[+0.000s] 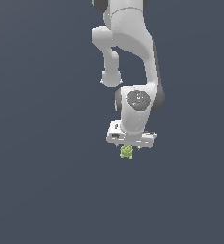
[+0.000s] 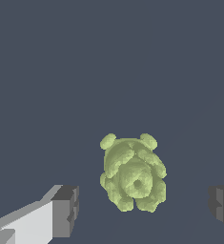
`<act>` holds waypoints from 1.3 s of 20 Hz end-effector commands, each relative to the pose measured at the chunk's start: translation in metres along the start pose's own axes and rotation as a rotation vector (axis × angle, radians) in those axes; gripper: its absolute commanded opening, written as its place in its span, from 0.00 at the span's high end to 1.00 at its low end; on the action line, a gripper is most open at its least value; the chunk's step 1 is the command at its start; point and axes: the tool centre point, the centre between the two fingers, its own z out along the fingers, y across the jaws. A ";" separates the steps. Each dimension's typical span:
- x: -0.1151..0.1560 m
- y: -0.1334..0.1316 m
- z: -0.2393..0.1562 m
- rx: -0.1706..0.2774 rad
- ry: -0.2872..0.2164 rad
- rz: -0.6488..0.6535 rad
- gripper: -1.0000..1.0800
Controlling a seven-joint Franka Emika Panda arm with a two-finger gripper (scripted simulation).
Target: Pick up the object and move it to a goal position.
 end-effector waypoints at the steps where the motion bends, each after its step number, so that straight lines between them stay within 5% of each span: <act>1: -0.001 0.000 0.011 0.000 -0.001 0.001 0.04; 11: 0.000 -0.001 0.042 0.000 0.000 0.002 0.04; 12: 0.000 -0.001 0.042 0.000 0.000 0.002 1.00; 26: -0.002 0.000 0.040 0.000 0.000 0.002 1.00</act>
